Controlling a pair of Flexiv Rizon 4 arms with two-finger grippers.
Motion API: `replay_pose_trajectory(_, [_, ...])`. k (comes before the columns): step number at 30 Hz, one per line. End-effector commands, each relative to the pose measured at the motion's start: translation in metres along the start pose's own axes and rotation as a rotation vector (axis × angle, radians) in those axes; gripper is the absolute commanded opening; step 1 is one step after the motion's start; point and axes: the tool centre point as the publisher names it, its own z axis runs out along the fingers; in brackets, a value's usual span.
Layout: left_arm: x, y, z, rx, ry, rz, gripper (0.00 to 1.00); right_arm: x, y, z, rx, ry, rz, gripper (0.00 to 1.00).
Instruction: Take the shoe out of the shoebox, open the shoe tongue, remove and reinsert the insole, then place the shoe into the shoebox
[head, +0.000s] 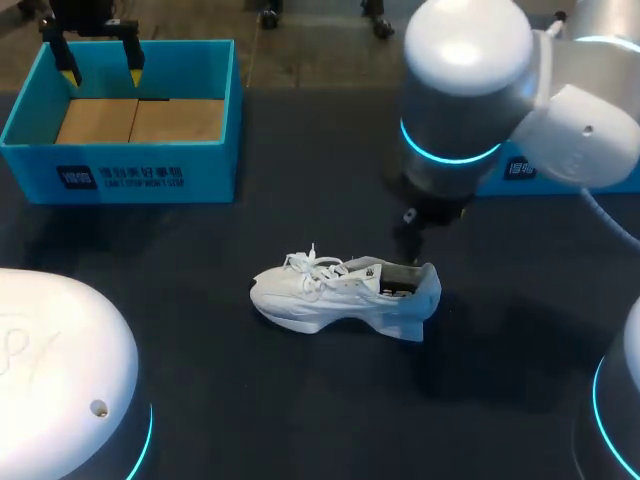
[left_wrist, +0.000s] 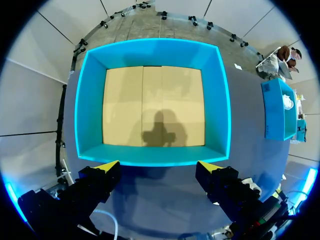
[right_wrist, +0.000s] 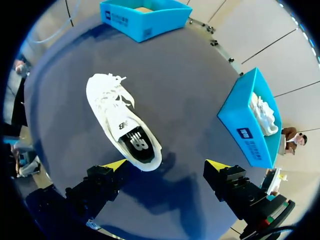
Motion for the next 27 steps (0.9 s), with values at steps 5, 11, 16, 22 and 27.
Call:
replay_pose_trajectory(5, [0.000, 0.000, -0.001, 0.000, -0.001, 0.000, 1.00, -0.018, -0.011, -0.002, -0.077, 0.004, -0.209, 1.00])
replay_pose_trajectory(11, [0.000, 0.000, -0.001, 0.000, -0.001, 0.000, 1.00, -0.027, -0.017, -0.002, -0.167, 0.054, -0.421, 1.00])
replay_pose_trajectory(16, [0.000, 0.000, -0.001, 0.000, -0.001, 0.000, 1.00, -0.030, -0.025, 0.005, -0.215, 0.105, -0.505, 1.00])
replay_pose_trajectory(22, [0.000, 0.000, -0.001, 0.000, -0.001, 0.000, 1.00, -0.034, -0.038, 0.015, -0.241, 0.148, -0.566, 1.00])
replay_pose_trajectory(27, [0.000, 0.000, -0.001, 0.000, -0.001, 0.000, 1.00, -0.038, -0.050, 0.016, -0.315, 0.180, -0.537, 1.00])
